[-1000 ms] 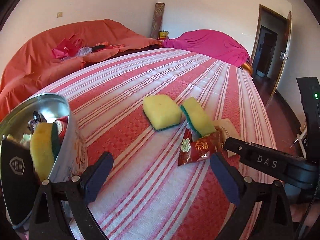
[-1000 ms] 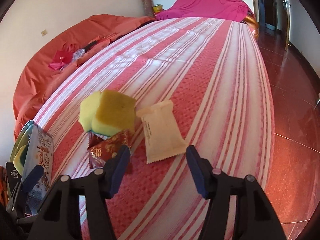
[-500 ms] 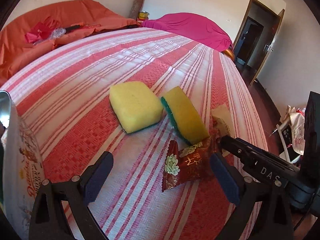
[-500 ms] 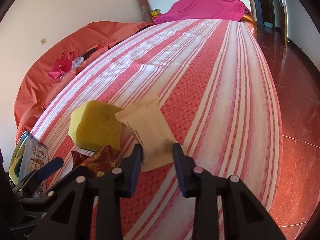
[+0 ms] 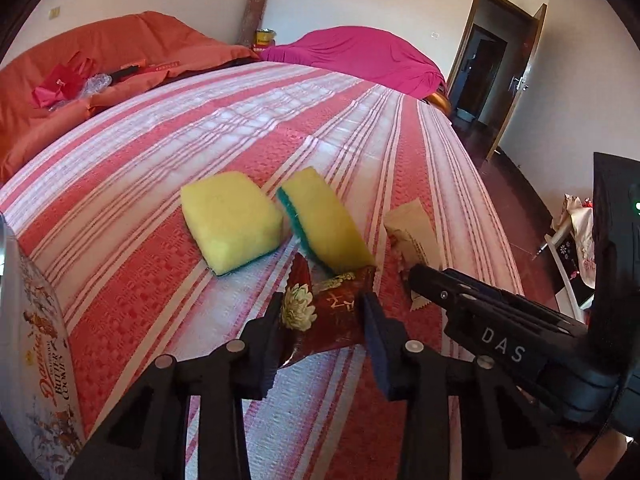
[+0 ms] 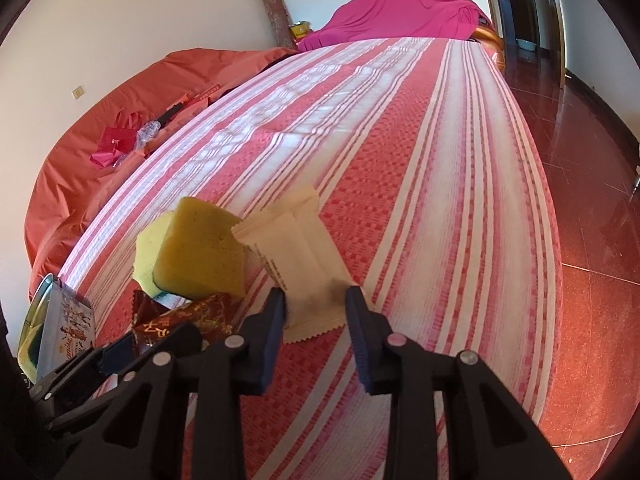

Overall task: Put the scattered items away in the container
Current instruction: 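Grasp the red snack packet with the left gripper while the right grasps the cream packet, then lift both packets from the bed with both grippers, then carry both packets over the tin and open both grippers to drop them, then grasp a yellow sponge with the right gripper while the left reaches toward another sponge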

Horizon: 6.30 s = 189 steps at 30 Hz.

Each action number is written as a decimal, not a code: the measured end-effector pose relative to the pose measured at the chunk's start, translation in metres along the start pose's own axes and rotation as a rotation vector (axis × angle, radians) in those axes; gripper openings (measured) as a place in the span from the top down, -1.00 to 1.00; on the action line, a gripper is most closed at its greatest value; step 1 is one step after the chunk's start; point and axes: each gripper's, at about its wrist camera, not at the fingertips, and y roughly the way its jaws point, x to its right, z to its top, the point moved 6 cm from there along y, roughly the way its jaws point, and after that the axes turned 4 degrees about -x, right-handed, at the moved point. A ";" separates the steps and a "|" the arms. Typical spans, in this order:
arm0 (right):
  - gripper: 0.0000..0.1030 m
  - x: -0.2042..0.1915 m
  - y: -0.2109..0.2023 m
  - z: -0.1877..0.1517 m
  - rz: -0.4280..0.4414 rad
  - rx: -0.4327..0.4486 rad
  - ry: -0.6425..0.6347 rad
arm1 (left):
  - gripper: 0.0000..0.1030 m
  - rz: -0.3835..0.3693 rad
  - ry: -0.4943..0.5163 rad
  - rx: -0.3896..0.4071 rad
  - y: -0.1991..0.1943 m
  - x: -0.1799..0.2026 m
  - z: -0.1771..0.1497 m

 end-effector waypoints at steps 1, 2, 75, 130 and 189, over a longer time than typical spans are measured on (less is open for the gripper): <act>0.38 0.000 0.000 0.000 -0.001 0.001 -0.001 | 0.24 0.025 -0.001 0.028 -0.007 -0.001 0.000; 0.43 0.000 -0.001 0.000 0.000 0.002 -0.001 | 0.24 0.050 -0.001 0.057 -0.013 -0.001 0.001; 0.30 -0.063 -0.030 -0.020 0.097 0.097 -0.272 | 0.23 0.258 0.014 0.364 -0.092 -0.006 -0.020; 0.37 -0.283 -0.085 -0.110 0.508 -0.151 -0.565 | -0.75 0.556 -0.223 0.622 -0.259 -0.179 -0.070; -0.38 -0.074 0.009 0.023 0.345 -0.097 -0.054 | -0.95 0.103 -0.004 -0.006 -0.035 -0.022 -0.039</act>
